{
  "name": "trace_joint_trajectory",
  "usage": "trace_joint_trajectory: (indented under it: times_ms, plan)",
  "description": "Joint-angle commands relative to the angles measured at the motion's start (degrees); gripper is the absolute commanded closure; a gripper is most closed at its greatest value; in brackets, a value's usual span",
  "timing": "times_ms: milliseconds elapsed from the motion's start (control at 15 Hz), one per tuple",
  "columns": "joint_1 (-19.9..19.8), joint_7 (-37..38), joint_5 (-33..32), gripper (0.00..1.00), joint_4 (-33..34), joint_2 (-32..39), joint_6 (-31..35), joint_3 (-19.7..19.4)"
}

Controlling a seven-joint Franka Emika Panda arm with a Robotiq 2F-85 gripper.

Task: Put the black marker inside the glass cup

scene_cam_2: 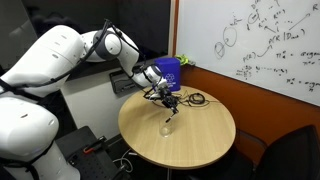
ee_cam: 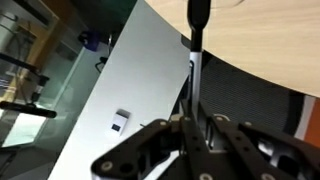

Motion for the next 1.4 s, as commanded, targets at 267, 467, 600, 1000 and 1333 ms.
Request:
trace_joint_trajectory:
  times_ms: [267,467,600,1000,1333]
  plan:
    - [-2.8,-0.7,-0.4,0.97,-3.1,-2.6,0.5,5.3]
    - [-4.1,-0.6,-1.4,0.97,-3.3,-2.0,2.3,5.2]
    - [-5.5,-2.2,-0.9,0.61,-4.3,-2.5,4.7,5.8]
    - [-10.0,-12.8,5.6,0.17,-7.3,-7.6,13.2,9.6]
    - [-11.5,-25.5,13.3,0.00,-9.8,-13.4,9.9,10.7]
